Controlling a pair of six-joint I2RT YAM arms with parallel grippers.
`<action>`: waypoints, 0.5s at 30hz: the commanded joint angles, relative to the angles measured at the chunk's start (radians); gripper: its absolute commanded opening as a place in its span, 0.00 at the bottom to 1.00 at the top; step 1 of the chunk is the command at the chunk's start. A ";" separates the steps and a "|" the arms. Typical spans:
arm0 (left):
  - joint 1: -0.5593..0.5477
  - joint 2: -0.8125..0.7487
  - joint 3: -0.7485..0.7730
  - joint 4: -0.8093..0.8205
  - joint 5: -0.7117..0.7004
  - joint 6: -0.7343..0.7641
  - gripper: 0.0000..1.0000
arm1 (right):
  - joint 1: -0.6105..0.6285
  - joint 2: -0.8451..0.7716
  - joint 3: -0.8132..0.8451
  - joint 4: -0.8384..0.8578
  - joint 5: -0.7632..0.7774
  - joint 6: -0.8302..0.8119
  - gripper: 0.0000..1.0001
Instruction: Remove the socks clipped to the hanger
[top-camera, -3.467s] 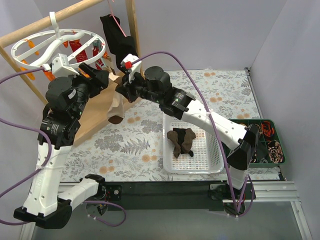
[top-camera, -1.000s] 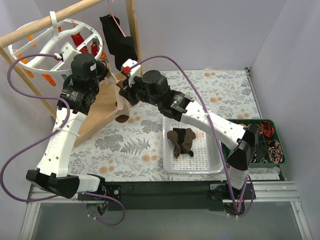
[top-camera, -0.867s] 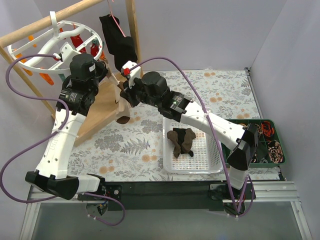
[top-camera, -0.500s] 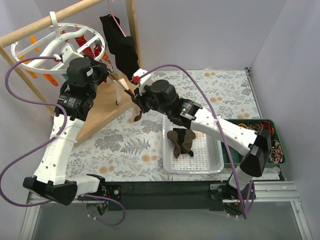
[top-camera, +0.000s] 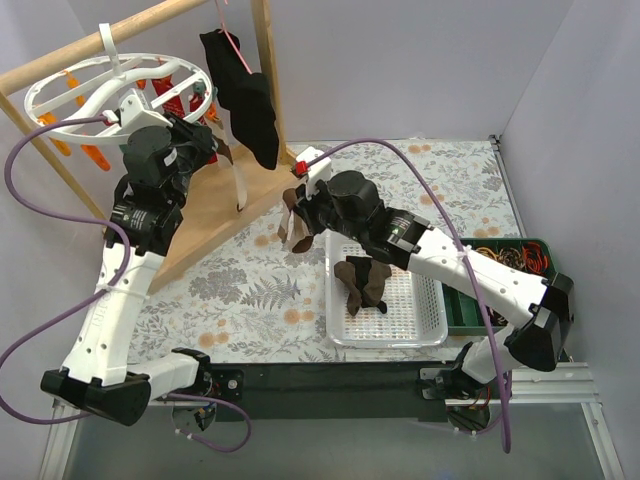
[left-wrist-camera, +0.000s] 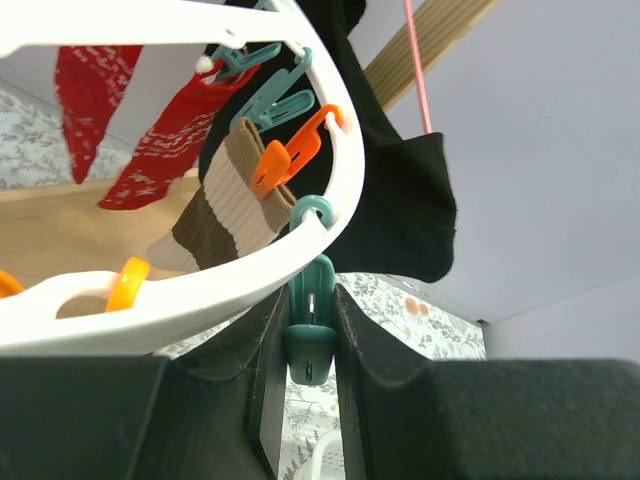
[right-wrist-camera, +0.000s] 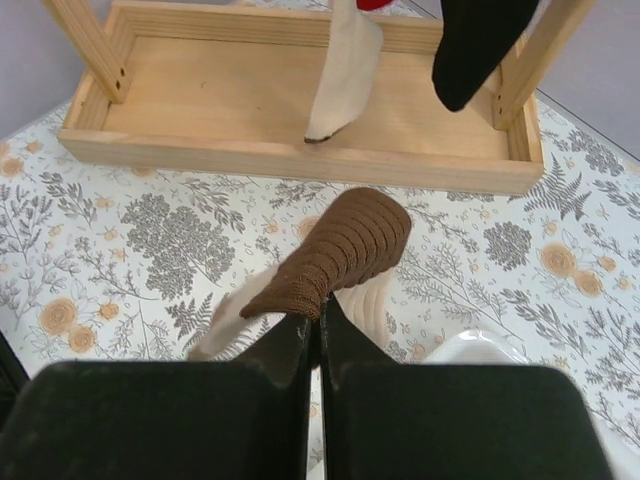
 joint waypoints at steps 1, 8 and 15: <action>0.001 -0.056 -0.029 0.082 0.103 0.059 0.00 | -0.009 -0.087 -0.050 -0.034 0.053 0.005 0.01; 0.003 -0.101 -0.078 0.130 0.198 0.050 0.00 | -0.033 -0.222 -0.196 -0.175 0.188 -0.021 0.01; 0.003 -0.152 -0.138 0.145 0.214 0.025 0.00 | -0.049 -0.327 -0.331 -0.285 0.236 0.000 0.01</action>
